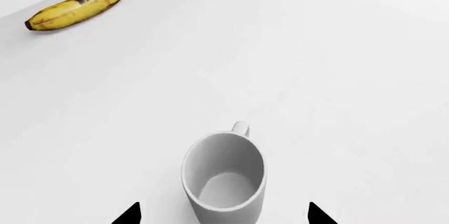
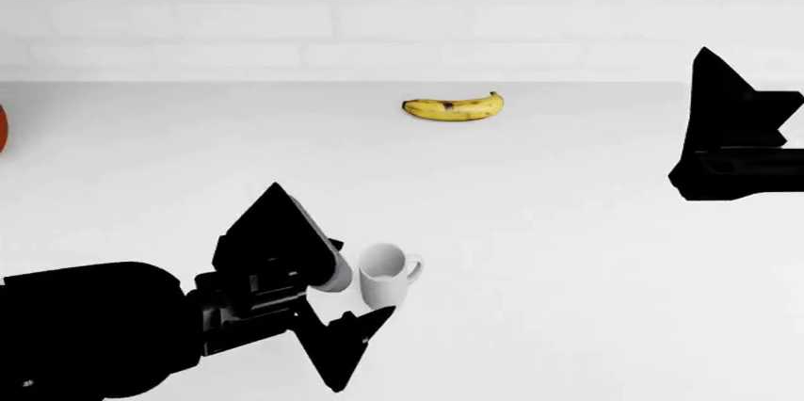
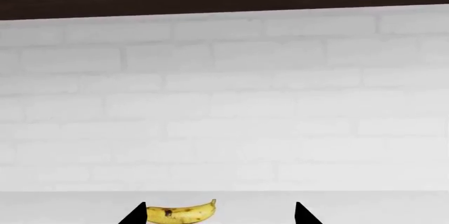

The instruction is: A wet mug is on the counter and needs to be dried. Pick it up and place it upside down in the open cabinet.

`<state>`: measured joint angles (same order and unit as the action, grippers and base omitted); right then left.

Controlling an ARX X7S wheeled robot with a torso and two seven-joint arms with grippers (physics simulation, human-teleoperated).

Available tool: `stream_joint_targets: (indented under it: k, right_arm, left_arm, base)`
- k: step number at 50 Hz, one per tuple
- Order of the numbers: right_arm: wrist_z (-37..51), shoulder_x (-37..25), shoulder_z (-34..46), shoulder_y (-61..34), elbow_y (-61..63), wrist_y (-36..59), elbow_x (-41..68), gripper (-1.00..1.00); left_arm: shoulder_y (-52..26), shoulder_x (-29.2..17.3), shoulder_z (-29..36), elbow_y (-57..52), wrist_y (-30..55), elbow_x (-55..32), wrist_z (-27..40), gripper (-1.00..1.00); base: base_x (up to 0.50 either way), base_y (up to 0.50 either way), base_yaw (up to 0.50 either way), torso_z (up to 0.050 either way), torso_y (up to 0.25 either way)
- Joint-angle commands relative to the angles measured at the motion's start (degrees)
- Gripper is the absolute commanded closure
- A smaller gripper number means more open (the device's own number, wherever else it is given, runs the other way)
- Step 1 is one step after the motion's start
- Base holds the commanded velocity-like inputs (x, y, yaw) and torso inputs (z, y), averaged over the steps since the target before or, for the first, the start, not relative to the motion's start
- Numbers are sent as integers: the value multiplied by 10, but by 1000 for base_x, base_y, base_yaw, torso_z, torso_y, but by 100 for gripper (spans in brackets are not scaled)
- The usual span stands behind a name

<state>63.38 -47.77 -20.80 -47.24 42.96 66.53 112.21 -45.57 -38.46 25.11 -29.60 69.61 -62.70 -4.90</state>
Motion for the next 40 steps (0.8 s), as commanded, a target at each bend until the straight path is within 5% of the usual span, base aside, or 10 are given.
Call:
stream_joint_targets:
  k: [1, 40]
  right_arm:
    - [-5, -1, -5, 6, 1, -2, -3, -100]
    - [-23, 6, -18, 32, 5, -10, -20, -100]
  left_arm:
    - [8, 7, 17, 8, -14, 16, -7, -100]
    - [14, 43, 75, 74, -69, 85, -31, -100]
  base:
    - [0, 0, 0, 0, 0]
    - [0, 0, 0, 0, 0]
